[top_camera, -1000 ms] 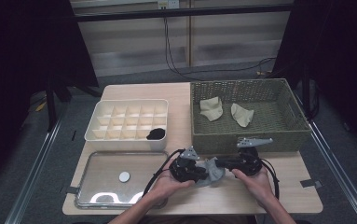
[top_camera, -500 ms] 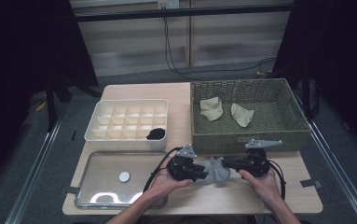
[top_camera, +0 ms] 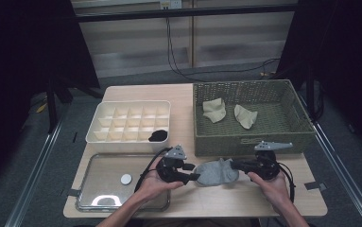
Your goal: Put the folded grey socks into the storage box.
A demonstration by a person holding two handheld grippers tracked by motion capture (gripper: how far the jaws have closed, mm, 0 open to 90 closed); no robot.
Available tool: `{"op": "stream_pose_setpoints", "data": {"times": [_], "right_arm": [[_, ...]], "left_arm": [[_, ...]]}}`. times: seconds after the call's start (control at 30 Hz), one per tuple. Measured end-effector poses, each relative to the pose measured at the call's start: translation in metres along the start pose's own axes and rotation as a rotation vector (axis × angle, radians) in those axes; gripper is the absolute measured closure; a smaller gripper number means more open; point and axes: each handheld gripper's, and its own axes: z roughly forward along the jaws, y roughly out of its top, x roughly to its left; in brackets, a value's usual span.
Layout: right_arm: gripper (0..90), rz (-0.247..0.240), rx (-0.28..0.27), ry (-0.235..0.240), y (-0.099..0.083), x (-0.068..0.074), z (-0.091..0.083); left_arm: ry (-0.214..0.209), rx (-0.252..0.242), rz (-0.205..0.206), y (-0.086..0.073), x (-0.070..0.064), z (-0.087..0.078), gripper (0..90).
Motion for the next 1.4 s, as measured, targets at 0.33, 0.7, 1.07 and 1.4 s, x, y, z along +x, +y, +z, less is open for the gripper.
{"op": "stream_pose_setpoints", "data": {"times": [0.33,0.7,1.07,1.4], "right_arm": [[86.1,-0.024,0.019,0.026,0.010,0.010,0.015],[85.6,-0.053,0.098,0.079,0.016,0.028,0.046],[84.6,-0.087,0.130,0.061,0.022,0.040,0.076],[74.1,-0.091,0.126,0.099,0.013,0.043,0.081]], "left_arm": [[-0.007,0.041,-0.002,-0.004,-0.001,0.012,57.0],[-0.022,0.049,-0.001,-0.006,-0.002,0.020,56.2],[-0.034,0.043,-0.016,-0.006,0.000,0.021,54.5],[-0.014,0.041,-0.024,-0.008,0.003,0.006,47.7]]}}
